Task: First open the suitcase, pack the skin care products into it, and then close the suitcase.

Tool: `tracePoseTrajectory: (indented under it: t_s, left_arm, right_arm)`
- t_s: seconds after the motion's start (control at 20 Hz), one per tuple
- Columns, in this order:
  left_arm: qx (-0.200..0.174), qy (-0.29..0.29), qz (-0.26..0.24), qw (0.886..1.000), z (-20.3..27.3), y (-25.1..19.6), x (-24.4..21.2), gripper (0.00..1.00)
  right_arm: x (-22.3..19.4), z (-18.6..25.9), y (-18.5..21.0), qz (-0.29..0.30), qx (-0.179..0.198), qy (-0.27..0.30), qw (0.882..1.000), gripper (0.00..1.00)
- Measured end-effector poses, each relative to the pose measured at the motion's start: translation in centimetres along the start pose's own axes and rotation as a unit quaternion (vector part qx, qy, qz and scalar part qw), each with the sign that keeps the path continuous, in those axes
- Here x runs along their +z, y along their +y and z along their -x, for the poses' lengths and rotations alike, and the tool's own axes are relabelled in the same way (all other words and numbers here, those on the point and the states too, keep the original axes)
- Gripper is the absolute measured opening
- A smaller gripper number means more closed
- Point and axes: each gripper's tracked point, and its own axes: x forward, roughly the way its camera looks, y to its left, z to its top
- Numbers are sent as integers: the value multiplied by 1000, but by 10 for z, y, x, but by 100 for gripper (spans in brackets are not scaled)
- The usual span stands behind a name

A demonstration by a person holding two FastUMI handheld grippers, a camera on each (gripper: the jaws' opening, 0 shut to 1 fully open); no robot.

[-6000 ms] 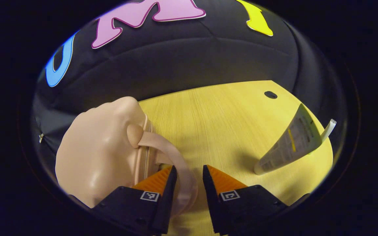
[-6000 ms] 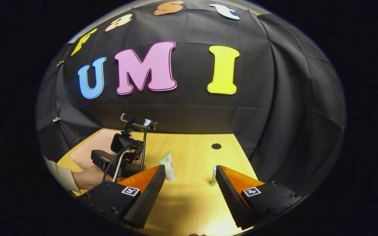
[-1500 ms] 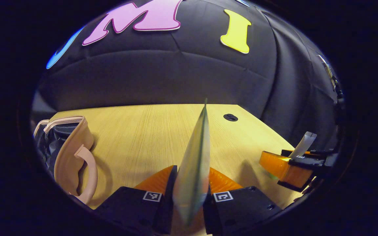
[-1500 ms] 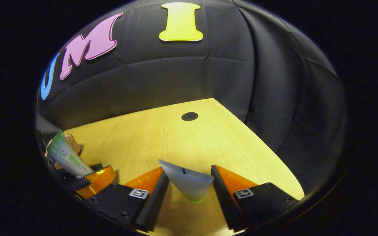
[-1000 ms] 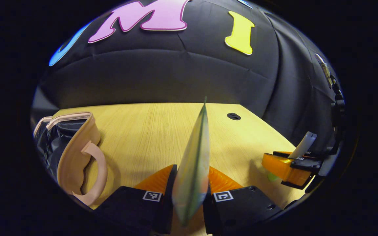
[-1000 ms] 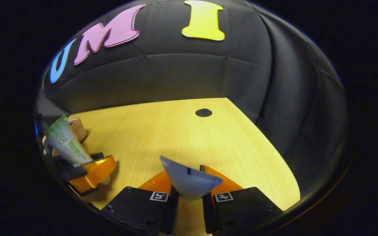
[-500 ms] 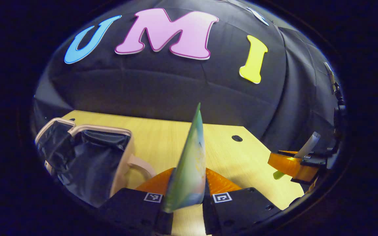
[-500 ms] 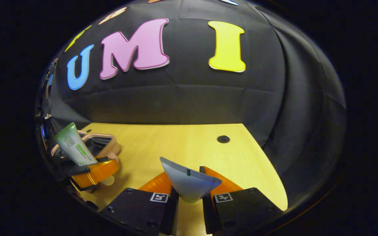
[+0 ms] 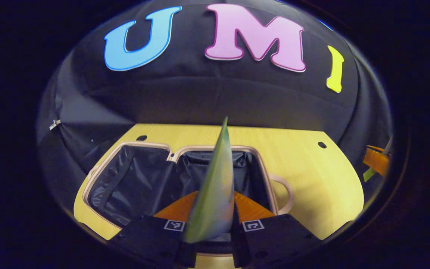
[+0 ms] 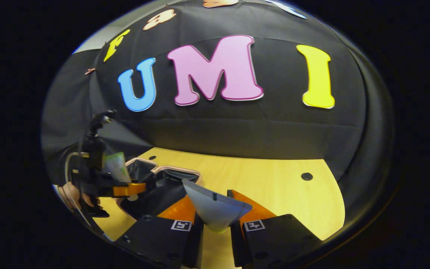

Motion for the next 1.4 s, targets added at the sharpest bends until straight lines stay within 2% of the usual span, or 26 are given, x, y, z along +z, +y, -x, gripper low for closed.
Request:
tracePoseTrajectory:
  t_s: [0.05,0.1,0.2,0.35,0.45,0.5,0.55,0.6,0.7,0.75,0.85,0.95,1.1,1.25,1.4]
  left_arm:
    - [-2,20,11,1000,-8,7,-5,43]
    - [-7,51,12,999,-17,12,-14,41]
    - [-1,100,-16,995,-34,19,-33,41]
    - [-24,157,-30,987,-57,13,-52,41]
    - [-13,195,-23,980,-63,19,-67,44]
    - [-5,212,-23,977,-68,24,-73,42]
    - [7,224,-27,974,-71,30,-77,46]
    - [21,224,-32,974,-74,35,-77,44]
    - [26,203,-25,978,-75,38,-65,47]
    - [18,190,-17,981,-73,37,-59,53]
    - [7,143,8,990,-57,34,-40,86]
    - [18,74,25,997,-32,49,-11,95]
    - [43,-17,33,998,21,87,25,95]
    - [69,-52,20,996,64,134,36,96]
    - [111,-92,22,989,104,178,39,95]
  right_arm:
    - [6,1,12,1,11,-1,1000,35]
    - [12,3,22,-3,21,-3,1000,35]
    - [23,6,42,-18,39,-6,999,35]
    - [30,9,59,-13,53,-8,998,35]
    - [30,12,64,-11,57,-7,998,35]
    - [29,13,66,-11,58,-4,998,35]
    - [27,13,66,-8,57,-2,998,35]
    - [25,10,65,-4,56,2,998,35]
    - [20,3,68,-1,57,11,998,35]
    - [20,-1,69,1,56,13,998,35]
    - [18,-13,76,2,59,21,998,35]
    - [14,-28,87,-1,65,32,997,35]
    - [-2,-56,110,0,75,58,995,35]
    - [-39,-89,138,-5,81,108,991,35]
    - [-92,-123,164,-4,76,183,980,35]
